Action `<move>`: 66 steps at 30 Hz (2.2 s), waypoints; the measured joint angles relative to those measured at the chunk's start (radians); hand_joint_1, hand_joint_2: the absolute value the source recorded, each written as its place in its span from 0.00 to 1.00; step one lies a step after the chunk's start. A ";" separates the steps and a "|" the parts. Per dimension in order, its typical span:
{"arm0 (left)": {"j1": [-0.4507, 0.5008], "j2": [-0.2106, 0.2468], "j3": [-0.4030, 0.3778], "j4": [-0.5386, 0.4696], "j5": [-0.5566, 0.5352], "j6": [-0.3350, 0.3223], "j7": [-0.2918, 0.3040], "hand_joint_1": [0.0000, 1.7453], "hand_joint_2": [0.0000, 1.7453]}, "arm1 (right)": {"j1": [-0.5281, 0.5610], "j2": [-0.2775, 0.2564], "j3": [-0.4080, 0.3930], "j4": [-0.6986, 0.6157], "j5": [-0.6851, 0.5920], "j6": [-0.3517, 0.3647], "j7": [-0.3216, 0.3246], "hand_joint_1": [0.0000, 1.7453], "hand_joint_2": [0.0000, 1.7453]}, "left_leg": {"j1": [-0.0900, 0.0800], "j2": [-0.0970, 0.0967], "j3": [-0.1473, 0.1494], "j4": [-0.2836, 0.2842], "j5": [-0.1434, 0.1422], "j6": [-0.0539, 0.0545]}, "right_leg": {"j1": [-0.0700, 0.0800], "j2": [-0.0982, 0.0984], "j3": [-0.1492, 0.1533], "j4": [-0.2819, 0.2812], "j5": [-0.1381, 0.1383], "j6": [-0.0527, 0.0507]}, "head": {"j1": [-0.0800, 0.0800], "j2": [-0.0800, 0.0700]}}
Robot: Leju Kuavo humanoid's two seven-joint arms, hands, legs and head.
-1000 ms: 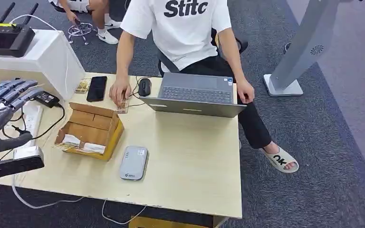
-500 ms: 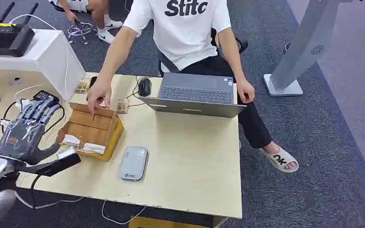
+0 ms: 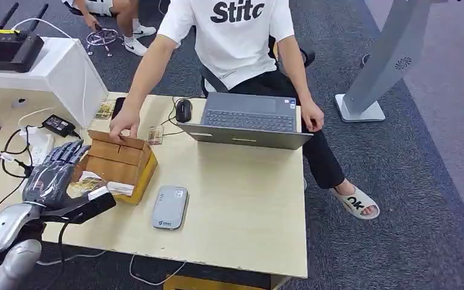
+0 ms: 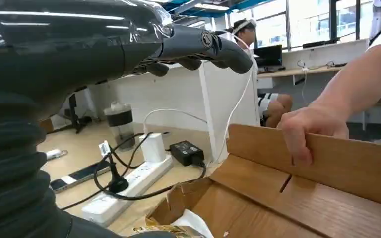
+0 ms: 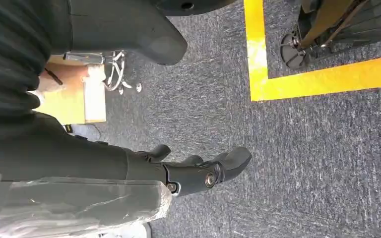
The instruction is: Pass the card to the sensor for recognition and then transmit it.
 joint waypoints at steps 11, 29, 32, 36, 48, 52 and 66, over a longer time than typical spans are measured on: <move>-0.063 0.026 -0.021 0.034 -0.006 -0.051 -0.008 0.00 1.00 | -0.006 0.000 0.000 0.019 0.010 -0.021 -0.002 0.00 1.00 | 0.000 0.000 0.000 0.000 0.000 0.000 | 0.000 0.000 0.000 0.000 0.000 0.000 | 0.000 0.000; -0.275 0.189 -0.182 0.057 0.336 -0.325 -0.083 0.00 1.00 | -0.019 -0.011 0.000 0.067 0.019 -0.034 -0.003 0.00 1.00 | 0.000 0.000 0.000 0.000 0.001 -0.001 | 0.000 0.001 0.000 0.000 0.000 0.000 | 0.000 0.000; -0.294 0.219 -0.205 0.052 0.408 -0.378 -0.085 0.00 1.00 | -0.021 -0.015 0.000 0.073 0.020 -0.034 0.000 0.00 1.00 | 0.000 0.000 0.000 0.000 0.001 -0.001 | 0.000 0.001 0.000 0.000 0.000 0.000 | 0.000 0.000; -0.311 0.257 -0.231 0.029 0.473 -0.435 -0.067 0.00 1.00 | -0.022 -0.019 0.000 0.081 0.020 -0.033 0.003 0.00 1.00 | 0.000 0.000 0.000 0.000 0.001 -0.001 | 0.000 0.001 0.000 0.000 0.000 0.000 | 0.000 0.000; -0.335 0.394 -0.352 -0.088 0.573 -0.425 0.015 0.00 1.00 | -0.024 -0.026 0.000 0.093 0.008 -0.033 0.006 0.00 1.00 | 0.000 0.000 0.000 0.000 0.001 -0.001 | 0.000 0.001 0.000 0.000 0.000 0.000 | 0.000 0.000; -0.303 0.388 -0.386 -0.087 0.479 -0.338 0.026 0.00 1.00 | -0.026 -0.026 0.000 0.095 0.005 -0.034 0.008 0.00 1.00 | 0.000 0.001 0.000 0.000 0.001 -0.001 | 0.000 0.001 0.000 0.000 0.000 0.000 | 0.000 0.000; -0.187 0.131 -0.418 0.125 0.114 -0.053 0.036 0.00 1.00 | -0.031 -0.026 0.002 0.104 0.001 -0.043 0.008 0.00 1.00 | 0.000 0.000 0.000 0.000 0.001 -0.001 | 0.000 0.001 0.000 0.000 0.000 0.000 | 0.000 0.000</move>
